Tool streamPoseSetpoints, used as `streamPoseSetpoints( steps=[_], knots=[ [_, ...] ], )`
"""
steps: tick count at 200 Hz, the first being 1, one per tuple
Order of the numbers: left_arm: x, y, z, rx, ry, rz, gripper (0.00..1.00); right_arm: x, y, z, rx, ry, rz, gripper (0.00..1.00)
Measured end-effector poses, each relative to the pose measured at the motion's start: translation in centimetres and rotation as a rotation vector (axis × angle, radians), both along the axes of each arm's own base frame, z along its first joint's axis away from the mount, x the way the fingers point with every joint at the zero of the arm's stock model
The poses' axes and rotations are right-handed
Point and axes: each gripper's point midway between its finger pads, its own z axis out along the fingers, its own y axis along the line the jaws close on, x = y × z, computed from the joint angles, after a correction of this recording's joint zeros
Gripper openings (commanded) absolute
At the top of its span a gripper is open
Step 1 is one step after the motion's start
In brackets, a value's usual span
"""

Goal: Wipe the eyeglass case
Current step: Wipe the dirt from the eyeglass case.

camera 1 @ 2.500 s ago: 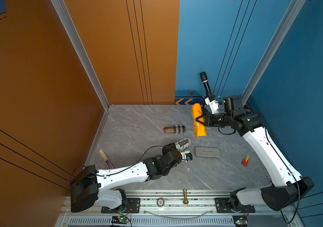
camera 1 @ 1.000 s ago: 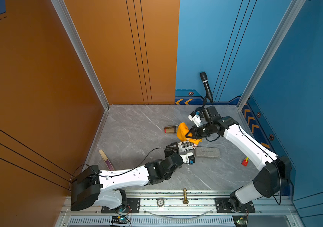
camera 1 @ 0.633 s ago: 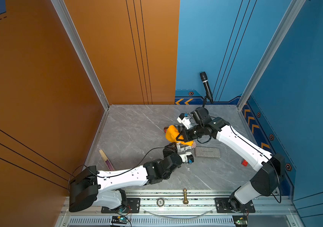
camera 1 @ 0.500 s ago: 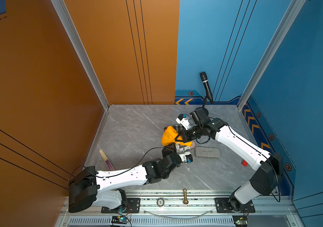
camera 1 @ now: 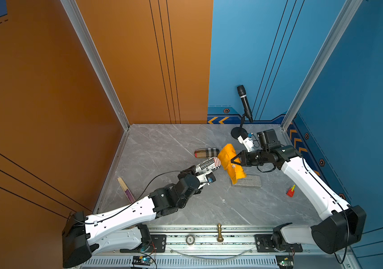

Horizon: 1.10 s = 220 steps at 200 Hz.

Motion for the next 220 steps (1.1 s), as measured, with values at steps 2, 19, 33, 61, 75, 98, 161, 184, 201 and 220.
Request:
streamPoseSetpoints(
  steps=[2,19,33,61,75,98,161,184,201,220],
  knots=[
    [-0.1,0.0,-0.1,-0.002,0.007,-0.003,0.41,-0.1,0.2,0.0,0.006,0.003,0.005,0.00],
    [-0.4,-0.3,-0.5,-0.017,0.043,-0.016,0.41,-0.6,1.6,0.0,0.052,0.011,0.036,0.00],
    [-0.5,-0.8,-0.3,-0.046,0.069,-0.034,0.41,-0.8,2.7,0.1,0.102,0.018,0.056,0.00],
    [-0.6,-1.3,-0.3,-0.074,0.112,-0.043,0.41,0.0,3.4,0.9,0.183,0.017,0.035,0.00],
    [-1.0,-1.7,-0.6,-0.077,0.139,-0.065,0.41,0.6,3.5,1.9,0.222,-0.004,0.028,0.00],
    [-1.5,-1.9,-1.2,-0.076,0.181,-0.090,0.41,0.9,4.0,2.7,0.258,-0.017,0.038,0.00],
    [0.8,0.7,-0.6,-0.232,0.262,0.010,0.41,-0.4,5.4,1.8,0.263,0.002,0.072,0.00],
    [0.9,1.0,0.1,-0.281,0.269,0.018,0.41,-0.6,5.4,0.6,0.272,0.047,0.049,0.00],
    [0.7,0.8,0.1,-0.299,0.282,0.015,0.41,-0.5,5.5,0.4,0.280,0.059,0.039,0.00],
    [0.5,0.5,0.1,-0.317,0.295,0.016,0.41,0.1,5.4,0.5,0.289,0.061,0.025,0.00]
  ],
)
